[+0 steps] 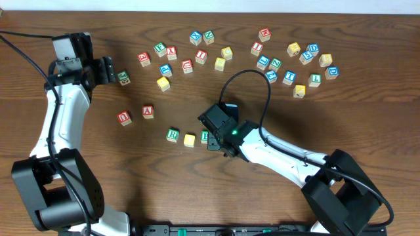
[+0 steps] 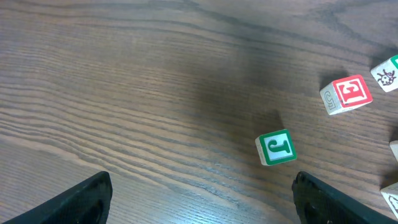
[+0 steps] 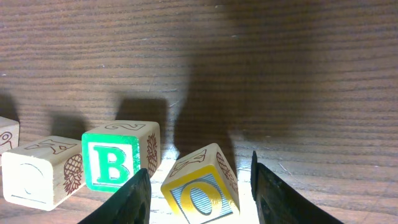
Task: Spell out ROBOT
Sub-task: 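Lower the yellow O block next to the green B and open, then move the right gripper back up toward the block pile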
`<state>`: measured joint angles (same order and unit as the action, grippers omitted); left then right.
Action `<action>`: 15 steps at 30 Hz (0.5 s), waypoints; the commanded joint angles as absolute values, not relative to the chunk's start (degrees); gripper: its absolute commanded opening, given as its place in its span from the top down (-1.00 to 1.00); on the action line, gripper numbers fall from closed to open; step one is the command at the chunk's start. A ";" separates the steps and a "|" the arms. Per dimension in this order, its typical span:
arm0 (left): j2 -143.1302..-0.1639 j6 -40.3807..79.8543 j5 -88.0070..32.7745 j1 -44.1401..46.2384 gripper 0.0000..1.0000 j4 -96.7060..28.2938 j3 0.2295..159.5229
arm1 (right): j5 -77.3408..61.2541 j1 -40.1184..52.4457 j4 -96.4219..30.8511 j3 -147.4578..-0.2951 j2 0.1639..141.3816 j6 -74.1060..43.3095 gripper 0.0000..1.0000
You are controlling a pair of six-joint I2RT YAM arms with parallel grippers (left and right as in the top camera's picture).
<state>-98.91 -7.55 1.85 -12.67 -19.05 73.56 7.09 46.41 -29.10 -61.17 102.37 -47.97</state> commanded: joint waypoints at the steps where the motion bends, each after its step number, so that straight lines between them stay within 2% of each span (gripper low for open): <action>1: -98.94 -7.90 2.00 -12.86 -0.82 -18.74 73.30 | 7.55 46.81 -29.04 -60.90 101.38 -48.38 0.06; 15: -98.94 -7.90 2.00 -12.84 -0.82 -18.76 73.30 | 6.90 45.63 -28.05 -60.90 101.36 -47.66 0.06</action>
